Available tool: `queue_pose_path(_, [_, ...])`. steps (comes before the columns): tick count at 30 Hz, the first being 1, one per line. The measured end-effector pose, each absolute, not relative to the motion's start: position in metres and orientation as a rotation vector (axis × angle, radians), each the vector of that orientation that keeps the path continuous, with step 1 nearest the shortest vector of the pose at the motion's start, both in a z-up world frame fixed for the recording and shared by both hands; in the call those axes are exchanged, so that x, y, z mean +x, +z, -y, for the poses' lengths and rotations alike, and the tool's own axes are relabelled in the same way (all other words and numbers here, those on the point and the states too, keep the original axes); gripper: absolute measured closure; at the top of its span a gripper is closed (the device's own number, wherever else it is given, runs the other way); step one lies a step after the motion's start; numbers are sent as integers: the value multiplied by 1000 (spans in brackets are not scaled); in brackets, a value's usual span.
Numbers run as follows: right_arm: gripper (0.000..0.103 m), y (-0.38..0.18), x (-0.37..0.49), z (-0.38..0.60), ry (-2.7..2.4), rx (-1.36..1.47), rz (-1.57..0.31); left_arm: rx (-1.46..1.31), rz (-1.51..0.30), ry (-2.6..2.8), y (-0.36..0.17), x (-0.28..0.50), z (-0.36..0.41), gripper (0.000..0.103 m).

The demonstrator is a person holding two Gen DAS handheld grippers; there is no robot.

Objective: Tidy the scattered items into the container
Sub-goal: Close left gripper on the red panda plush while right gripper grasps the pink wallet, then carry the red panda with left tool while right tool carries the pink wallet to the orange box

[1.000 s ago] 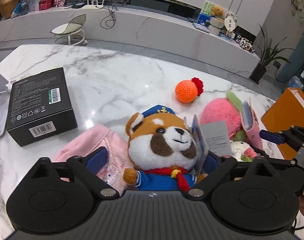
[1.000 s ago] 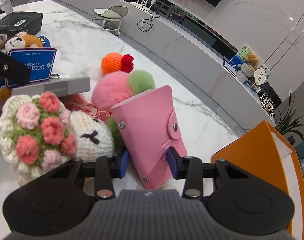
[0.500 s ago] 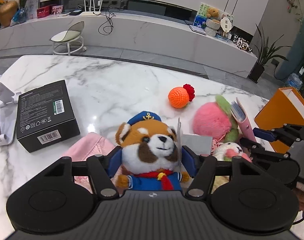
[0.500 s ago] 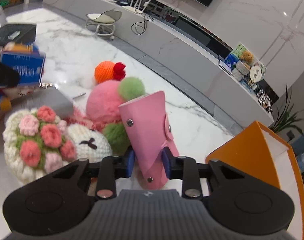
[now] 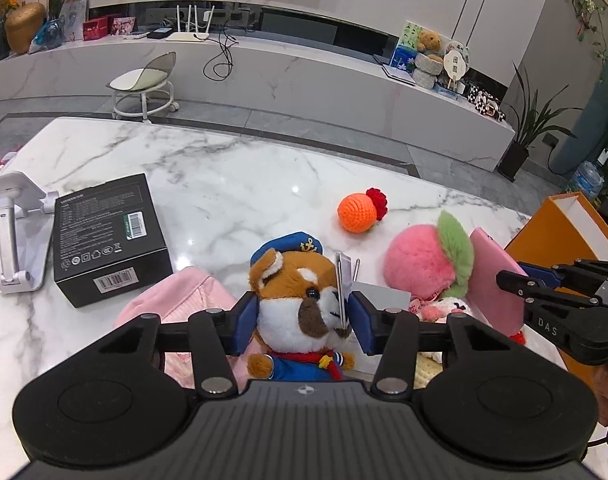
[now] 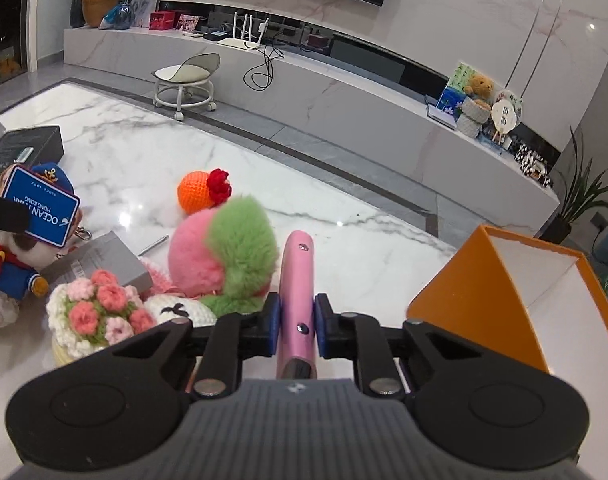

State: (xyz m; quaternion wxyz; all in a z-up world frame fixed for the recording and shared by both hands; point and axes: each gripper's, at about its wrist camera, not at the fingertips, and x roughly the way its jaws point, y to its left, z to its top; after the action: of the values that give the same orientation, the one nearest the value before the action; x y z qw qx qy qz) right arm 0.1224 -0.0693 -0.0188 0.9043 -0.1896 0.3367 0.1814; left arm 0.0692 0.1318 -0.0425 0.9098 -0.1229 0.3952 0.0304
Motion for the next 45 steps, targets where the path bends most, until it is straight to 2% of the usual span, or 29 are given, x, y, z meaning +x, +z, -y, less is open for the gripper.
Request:
queue_pose_path(4, [84,-12,122,75,381,-337,-699,-256,-806,66,-38,67,-132,48])
queue_pose_path(8, [84,-3,119,80,377,-298,-679,-255,-797,56,-30,64,-129,61])
queue_pose_path(25, [84,33,107,113,348,-185,-605,-242,-685,43,19,43,-102,63])
queue_pose_path(45, [84,86,78,200,241,-69,-479,-196,-579,-132,58,44,-6,64])
